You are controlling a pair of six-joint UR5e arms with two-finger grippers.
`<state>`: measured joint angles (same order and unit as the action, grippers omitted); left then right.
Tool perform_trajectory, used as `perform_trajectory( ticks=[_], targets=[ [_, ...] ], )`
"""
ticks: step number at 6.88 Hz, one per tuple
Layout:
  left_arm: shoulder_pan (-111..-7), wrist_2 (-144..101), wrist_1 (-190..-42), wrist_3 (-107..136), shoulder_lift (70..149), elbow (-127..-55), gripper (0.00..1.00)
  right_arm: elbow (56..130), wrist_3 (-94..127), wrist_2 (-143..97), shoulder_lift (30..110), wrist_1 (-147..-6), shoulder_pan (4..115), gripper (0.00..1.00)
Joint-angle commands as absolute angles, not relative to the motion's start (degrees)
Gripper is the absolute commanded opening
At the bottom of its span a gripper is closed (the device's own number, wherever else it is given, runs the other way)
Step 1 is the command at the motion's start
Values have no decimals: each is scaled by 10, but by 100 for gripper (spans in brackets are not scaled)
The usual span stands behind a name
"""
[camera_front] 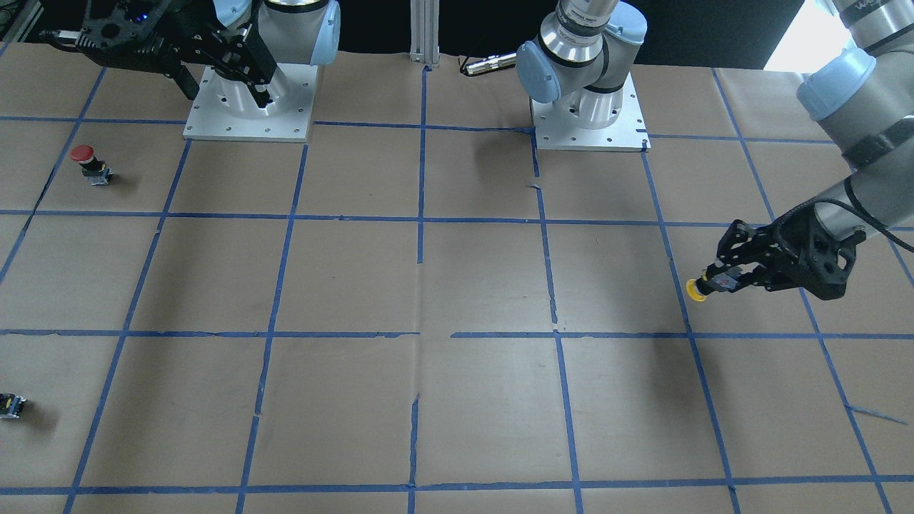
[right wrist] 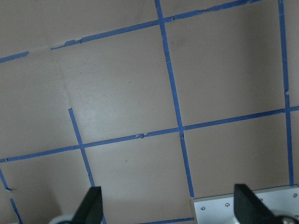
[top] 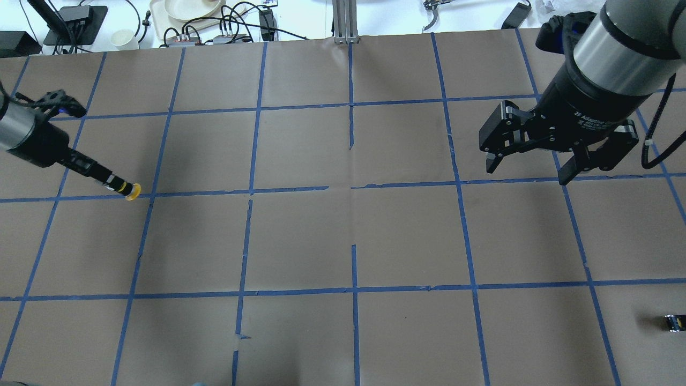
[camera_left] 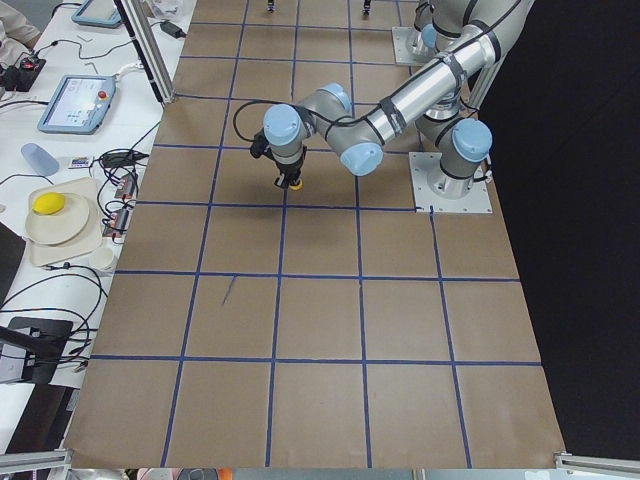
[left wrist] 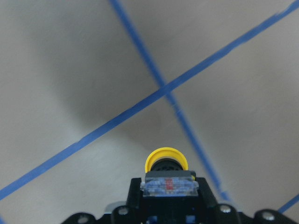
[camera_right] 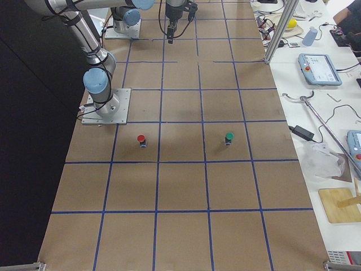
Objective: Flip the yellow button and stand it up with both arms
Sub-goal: 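Carry the button up toward the table center with the left gripper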
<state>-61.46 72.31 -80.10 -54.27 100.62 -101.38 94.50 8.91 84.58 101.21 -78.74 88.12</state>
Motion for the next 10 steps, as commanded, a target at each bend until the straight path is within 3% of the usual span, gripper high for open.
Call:
perform_trajectory(
  ticks=[1,5,10],
  targets=[
    [-721,537,-846,-331,982,-1000,10,950,89,829,1004,-792,882,100],
    [-845,287,-846,-71,879,-1022,10,955,90,831,1001,-792,879,100],
    [-872,66,-829,-47,874,-1065,7,948,91,771,985,-811,841,100]
  ],
)
